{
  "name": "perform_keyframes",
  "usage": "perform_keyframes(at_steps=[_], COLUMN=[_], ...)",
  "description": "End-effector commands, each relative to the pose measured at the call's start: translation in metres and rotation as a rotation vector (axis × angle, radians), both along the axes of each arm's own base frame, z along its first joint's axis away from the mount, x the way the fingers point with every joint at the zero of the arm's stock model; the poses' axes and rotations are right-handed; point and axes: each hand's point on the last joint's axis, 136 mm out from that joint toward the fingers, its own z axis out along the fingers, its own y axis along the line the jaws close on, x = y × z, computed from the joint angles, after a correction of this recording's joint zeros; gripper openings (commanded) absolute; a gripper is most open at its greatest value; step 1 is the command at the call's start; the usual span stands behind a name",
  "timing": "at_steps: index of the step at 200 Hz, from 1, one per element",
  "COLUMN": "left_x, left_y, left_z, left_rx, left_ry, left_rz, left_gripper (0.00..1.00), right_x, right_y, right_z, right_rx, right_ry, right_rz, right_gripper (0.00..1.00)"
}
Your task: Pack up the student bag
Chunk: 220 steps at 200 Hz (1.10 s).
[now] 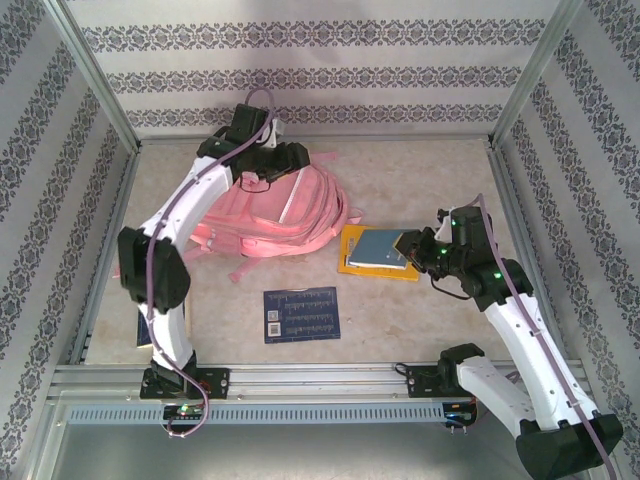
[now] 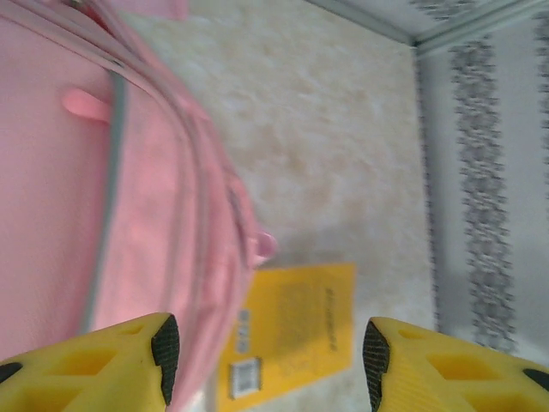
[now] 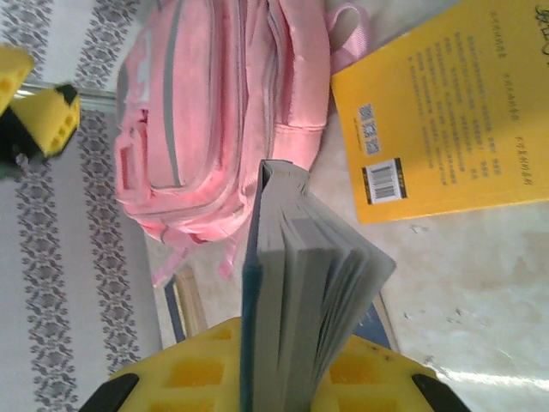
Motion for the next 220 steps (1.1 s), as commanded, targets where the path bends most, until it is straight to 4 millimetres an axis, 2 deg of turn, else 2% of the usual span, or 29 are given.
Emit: perform_keyframes(at_steps=[1,23,50,69,108,135,181,220], left_x=[0.011,0.029,0.037,0.034,0.018,0.010,0.003,0.002], left_y=[0.015,0.014,0.017,0.017,0.003,-0.007,-0.013,-0.011], left_z=[-0.032,-0.051,-0.075,-0.086,-0.102,-0.100,-0.099,-0.095], left_rx=[0.136,0.166,0.172,0.178,0.086,0.004,-0.047,-0.009], left_ry=[0.048,0.063,0.111,0.133,0.178,0.172,0.183,0.166], left_rz=[-0.038,-0.064,-0.078,-0.095,-0.143,-0.166,-0.188,-0.195], left_gripper=[0.60,0.58,0.55,0.54,0.48,0.40,0.26,0.24], right_x=[-0.002,-0.005,-0.006,-0.008,-0.013,-0.013,-0.011,-0.014], right_y=[-0.005,-0.008,-0.003,-0.003,-0.002,0.000,0.000,-0.001], right_z=[0.017,0.020,0.035,0.036,0.021,0.015,0.007,-0.003], right_rx=[-0.049,-0.079,-0.028,-0.011,0.001,0.016,0.020,0.022], right_ry=[-0.065,-0.066,-0.129,-0.139,-0.095,-0.082,-0.066,-0.044], right_rz=[0.022,0.030,0.048,0.046,0.061,0.064,0.069,0.062], right_gripper=[0.00,0.00,0.00,0.00,0.00,0.00,0.00,0.00])
